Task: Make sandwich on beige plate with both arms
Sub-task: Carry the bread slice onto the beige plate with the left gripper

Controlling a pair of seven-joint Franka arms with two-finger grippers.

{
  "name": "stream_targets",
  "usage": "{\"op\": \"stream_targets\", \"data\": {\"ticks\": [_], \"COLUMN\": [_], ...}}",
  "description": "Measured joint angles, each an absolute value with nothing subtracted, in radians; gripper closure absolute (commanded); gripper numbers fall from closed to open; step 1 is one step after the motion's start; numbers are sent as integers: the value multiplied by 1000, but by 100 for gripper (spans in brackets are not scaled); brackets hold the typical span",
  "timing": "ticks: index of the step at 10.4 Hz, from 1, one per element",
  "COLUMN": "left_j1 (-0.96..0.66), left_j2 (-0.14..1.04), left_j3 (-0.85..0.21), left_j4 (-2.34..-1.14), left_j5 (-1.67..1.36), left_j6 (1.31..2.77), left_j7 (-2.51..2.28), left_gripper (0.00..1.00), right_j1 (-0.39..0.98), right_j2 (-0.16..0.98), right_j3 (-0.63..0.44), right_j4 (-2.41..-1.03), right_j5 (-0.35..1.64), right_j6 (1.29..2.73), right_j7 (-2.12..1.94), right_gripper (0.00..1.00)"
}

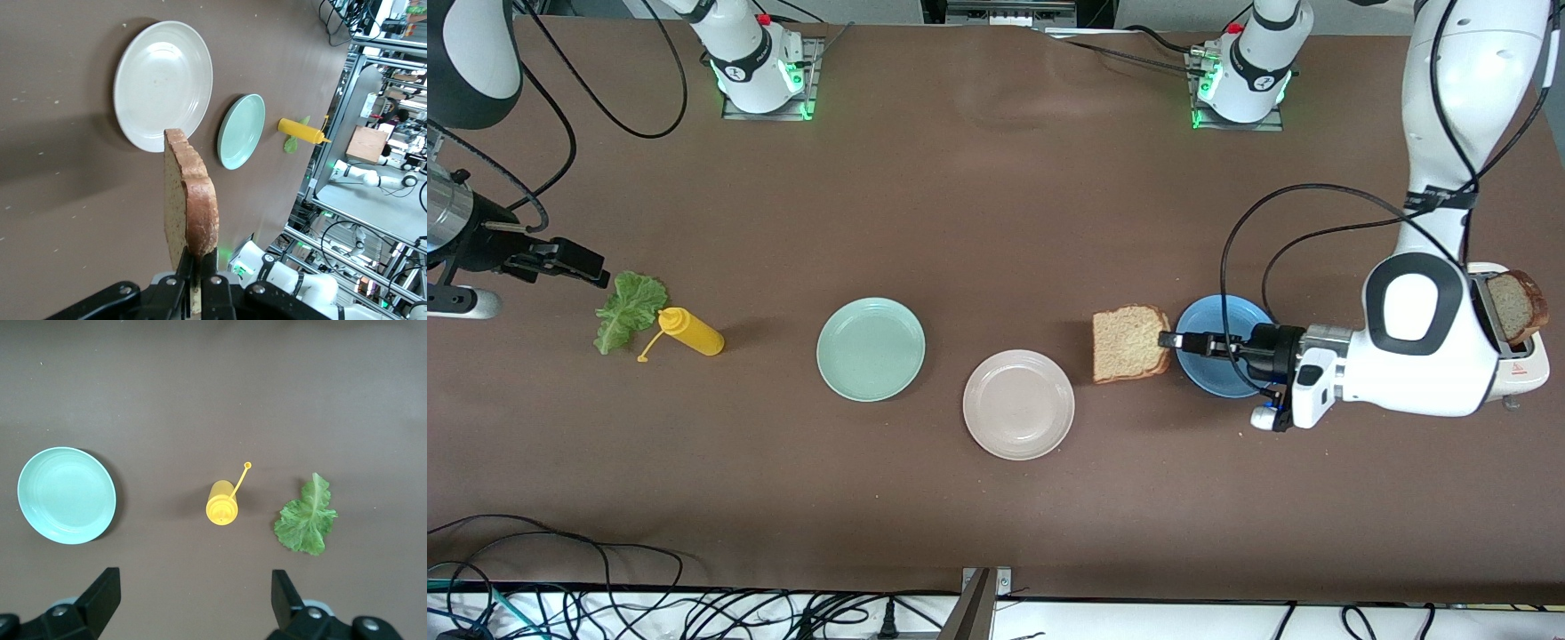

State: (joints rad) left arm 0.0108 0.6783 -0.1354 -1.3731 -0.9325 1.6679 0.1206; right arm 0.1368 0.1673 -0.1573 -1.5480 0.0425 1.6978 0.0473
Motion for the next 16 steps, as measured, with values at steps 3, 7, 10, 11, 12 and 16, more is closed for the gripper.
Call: {"op": "stream_targets", "data": {"ticks": [3,7,10,11,12,16], "left_j1": [-27,-93,-116,-128,-145,-221], "left_j2": [714,754,790,799,808,830], "left_j3": [-135,-136,-135,-136,-136,-136], "left_j4": [-1370,-1368,-1368,-1367,-1367,-1365], "left_j5": [-958,-1050,-1093,-1102,-1114,-1192], "left_j6": [1746,1851,1900,1927,1963,2107], "left_j7": [126,131,151,156,158,160], "left_gripper": [100,100,100,100,100,100], "right_j1": [137,130,61,37,21,-12], "right_j2": [167,168,189,202,217,270], "right_j3": [-157,-161,-173,-175,-176,-178], "right_j4": [-1548,-1548,-1548,-1549,-1553,-1654], "right_j5": [43,33,10,10,10,7], "right_j6": [1698,1698,1698,1697,1696,1799], "right_j7": [47,47,45,42,42,42], "right_gripper": [0,0,0,0,0,0]}}
